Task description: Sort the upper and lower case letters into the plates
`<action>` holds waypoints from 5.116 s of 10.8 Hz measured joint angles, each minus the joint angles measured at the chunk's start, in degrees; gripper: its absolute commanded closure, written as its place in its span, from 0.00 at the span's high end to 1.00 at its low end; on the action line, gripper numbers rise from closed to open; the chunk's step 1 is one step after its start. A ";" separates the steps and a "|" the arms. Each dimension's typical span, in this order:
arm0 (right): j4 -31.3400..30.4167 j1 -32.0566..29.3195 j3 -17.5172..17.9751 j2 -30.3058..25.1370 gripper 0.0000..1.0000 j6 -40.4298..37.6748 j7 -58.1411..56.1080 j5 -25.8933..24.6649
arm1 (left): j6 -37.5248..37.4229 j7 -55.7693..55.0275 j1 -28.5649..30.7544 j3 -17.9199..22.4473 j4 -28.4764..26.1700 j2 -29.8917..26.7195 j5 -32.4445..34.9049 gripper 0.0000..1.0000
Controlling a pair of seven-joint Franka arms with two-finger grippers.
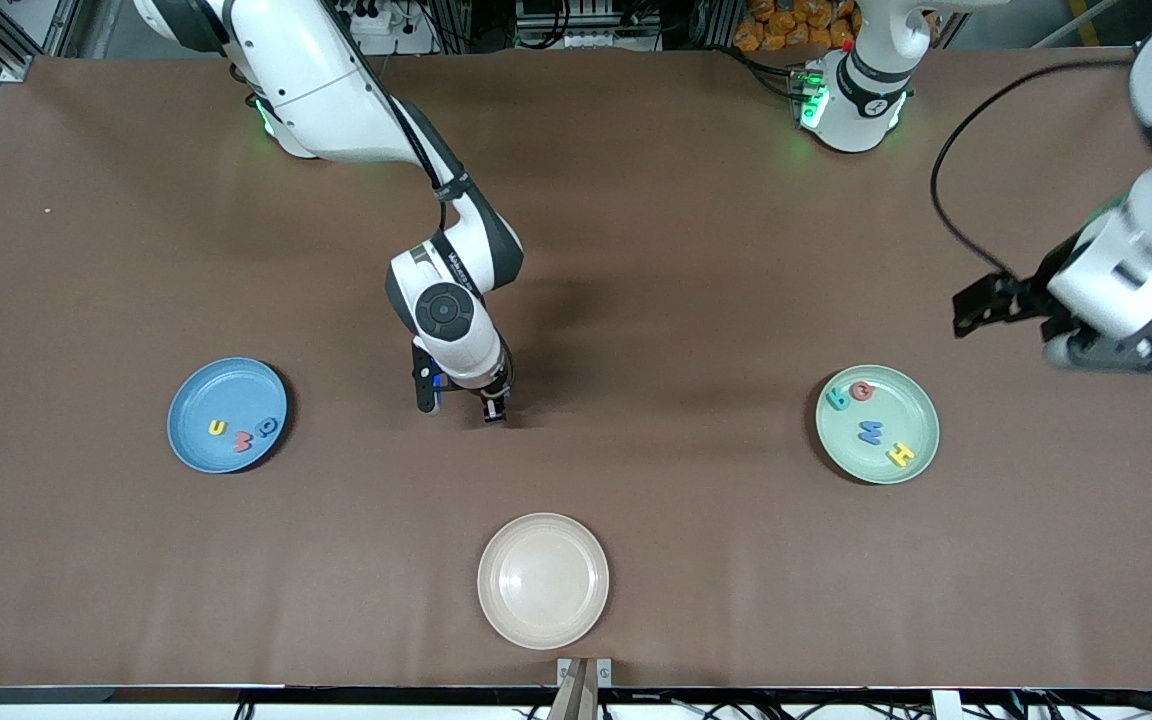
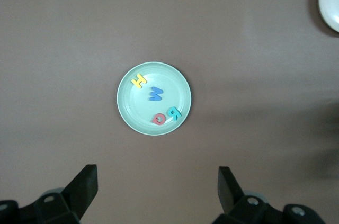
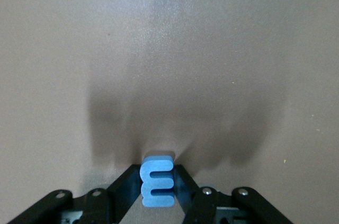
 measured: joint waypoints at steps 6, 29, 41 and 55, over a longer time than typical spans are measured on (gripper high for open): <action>0.74 -3.45 -0.46 -3.15 0.00 -5.61 -2.78 -4.79 | -7.72 0.00 -0.51 0.09 0.04 -4.49 -0.11 1.00; -11.98 -37.64 2.31 -26.03 1.00 -26.87 -82.29 -14.13 | -9.10 -0.41 -0.63 0.88 2.16 -4.52 1.80 1.00; 5.21 -37.06 3.87 -40.30 1.00 -46.91 -112.85 -8.27 | -9.40 -0.47 -0.36 1.08 1.50 -5.51 1.78 1.00; 14.26 -36.34 4.08 -40.16 1.00 -58.83 -113.12 -7.95 | -6.72 -0.28 4.73 -2.29 -1.97 -5.81 -1.72 1.00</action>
